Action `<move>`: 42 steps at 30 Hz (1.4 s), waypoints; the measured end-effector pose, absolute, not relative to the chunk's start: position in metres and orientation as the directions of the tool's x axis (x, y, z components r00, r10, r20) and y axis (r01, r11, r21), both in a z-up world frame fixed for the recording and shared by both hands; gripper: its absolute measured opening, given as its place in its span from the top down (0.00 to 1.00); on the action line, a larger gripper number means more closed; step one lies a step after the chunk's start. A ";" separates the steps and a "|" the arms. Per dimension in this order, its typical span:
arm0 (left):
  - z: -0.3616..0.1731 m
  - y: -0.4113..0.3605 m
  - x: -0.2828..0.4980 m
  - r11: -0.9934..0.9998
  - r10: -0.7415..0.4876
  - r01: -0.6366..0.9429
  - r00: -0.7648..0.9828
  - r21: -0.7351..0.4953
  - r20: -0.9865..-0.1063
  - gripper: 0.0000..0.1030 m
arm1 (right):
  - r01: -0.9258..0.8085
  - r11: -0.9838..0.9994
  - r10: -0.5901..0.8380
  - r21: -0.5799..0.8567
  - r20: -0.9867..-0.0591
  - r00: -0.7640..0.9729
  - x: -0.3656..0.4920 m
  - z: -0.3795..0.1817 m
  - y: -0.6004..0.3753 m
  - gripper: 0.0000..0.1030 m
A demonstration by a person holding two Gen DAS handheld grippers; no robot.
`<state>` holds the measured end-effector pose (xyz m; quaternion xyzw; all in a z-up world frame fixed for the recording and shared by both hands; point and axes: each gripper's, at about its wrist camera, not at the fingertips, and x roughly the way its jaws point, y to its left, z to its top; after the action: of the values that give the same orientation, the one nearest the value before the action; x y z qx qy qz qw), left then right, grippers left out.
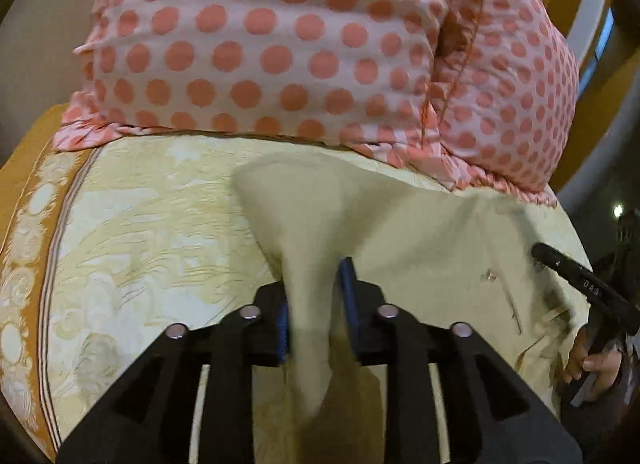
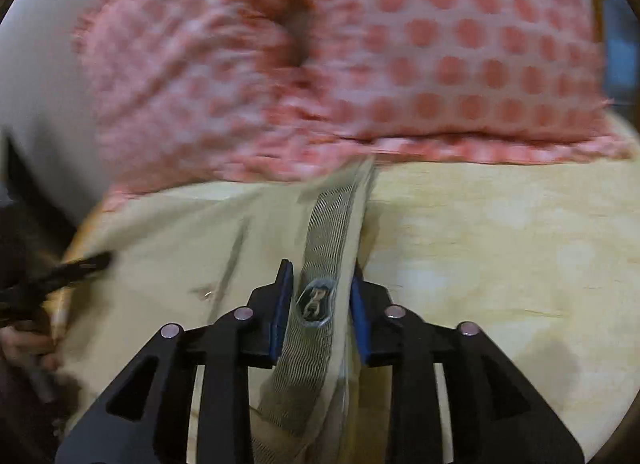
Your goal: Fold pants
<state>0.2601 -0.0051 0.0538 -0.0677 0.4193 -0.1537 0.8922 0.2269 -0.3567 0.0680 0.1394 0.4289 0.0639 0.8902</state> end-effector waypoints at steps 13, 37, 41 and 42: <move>0.038 -0.045 0.191 0.929 -0.344 0.314 0.527 -0.198 -0.777 0.48 | -0.041 0.926 0.338 0.376 -0.774 0.535 0.173 0.071 -0.324 0.26; 0.006 -0.015 0.027 0.992 -0.083 0.125 0.725 0.012 -0.684 0.02 | -0.027 0.997 0.067 0.068 -0.693 0.718 0.040 0.044 -0.253 0.01; 0.006 -0.015 0.027 0.993 -0.079 0.120 0.732 0.013 -0.677 0.02 | -0.028 0.997 0.066 0.066 -0.692 0.719 0.041 0.044 -0.253 0.01; 0.006 -0.015 0.027 0.993 -0.079 0.120 0.735 0.014 -0.674 0.02 | -0.029 0.997 0.067 0.066 -0.691 0.719 0.041 0.044 -0.253 0.01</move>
<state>0.0270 -0.0149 0.0056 0.0282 0.3604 -0.0534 0.9308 0.0407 -0.2528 0.0441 0.0254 0.3737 0.0258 0.9268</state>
